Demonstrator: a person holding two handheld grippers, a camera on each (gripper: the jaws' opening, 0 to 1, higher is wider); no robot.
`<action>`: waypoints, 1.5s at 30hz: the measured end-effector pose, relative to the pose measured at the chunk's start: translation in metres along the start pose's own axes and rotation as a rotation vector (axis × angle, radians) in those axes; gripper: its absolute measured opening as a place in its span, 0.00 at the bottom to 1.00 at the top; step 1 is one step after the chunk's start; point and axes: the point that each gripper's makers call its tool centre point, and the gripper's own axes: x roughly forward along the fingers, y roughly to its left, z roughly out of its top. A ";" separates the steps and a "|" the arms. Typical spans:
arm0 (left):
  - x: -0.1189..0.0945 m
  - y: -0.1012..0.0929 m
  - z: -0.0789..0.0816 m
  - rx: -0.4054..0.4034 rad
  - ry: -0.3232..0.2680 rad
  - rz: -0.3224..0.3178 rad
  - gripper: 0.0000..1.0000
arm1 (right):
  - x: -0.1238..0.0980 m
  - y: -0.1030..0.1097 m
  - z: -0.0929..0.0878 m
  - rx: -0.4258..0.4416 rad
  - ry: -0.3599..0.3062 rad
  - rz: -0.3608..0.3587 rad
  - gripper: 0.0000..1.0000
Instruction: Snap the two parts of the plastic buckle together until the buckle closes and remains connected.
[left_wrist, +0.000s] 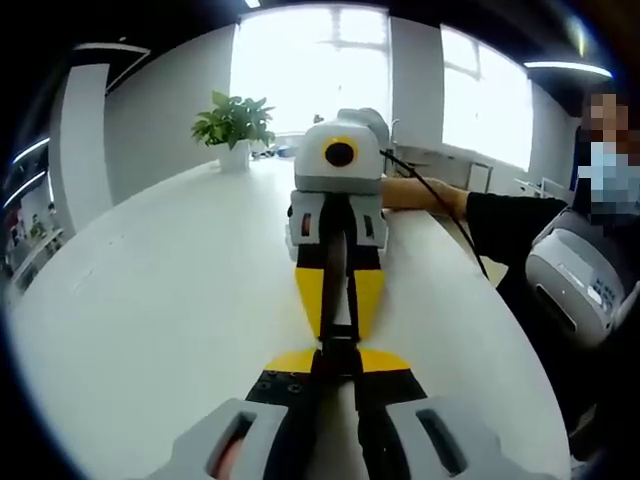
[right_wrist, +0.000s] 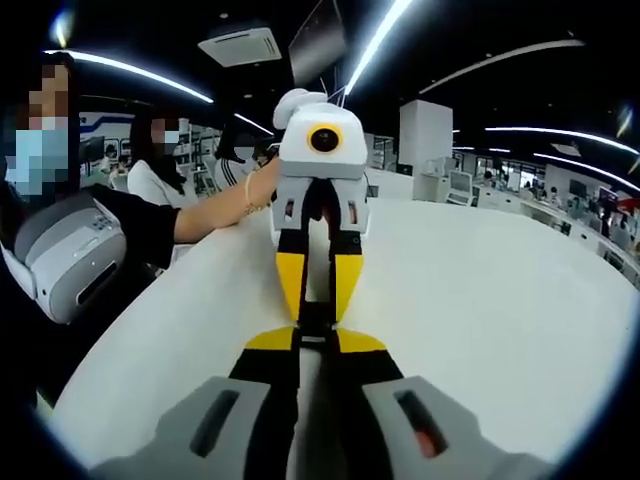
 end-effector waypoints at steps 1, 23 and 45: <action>0.000 0.000 0.000 0.002 0.001 0.001 0.11 | 0.000 0.000 0.000 -0.003 0.000 -0.003 0.12; 0.001 -0.002 0.001 0.015 0.000 0.009 0.12 | 0.002 -0.011 -0.002 0.001 -0.020 -0.026 0.12; -0.001 0.010 0.002 0.068 0.012 0.084 0.12 | -0.004 -0.025 -0.001 -0.111 0.031 -0.128 0.12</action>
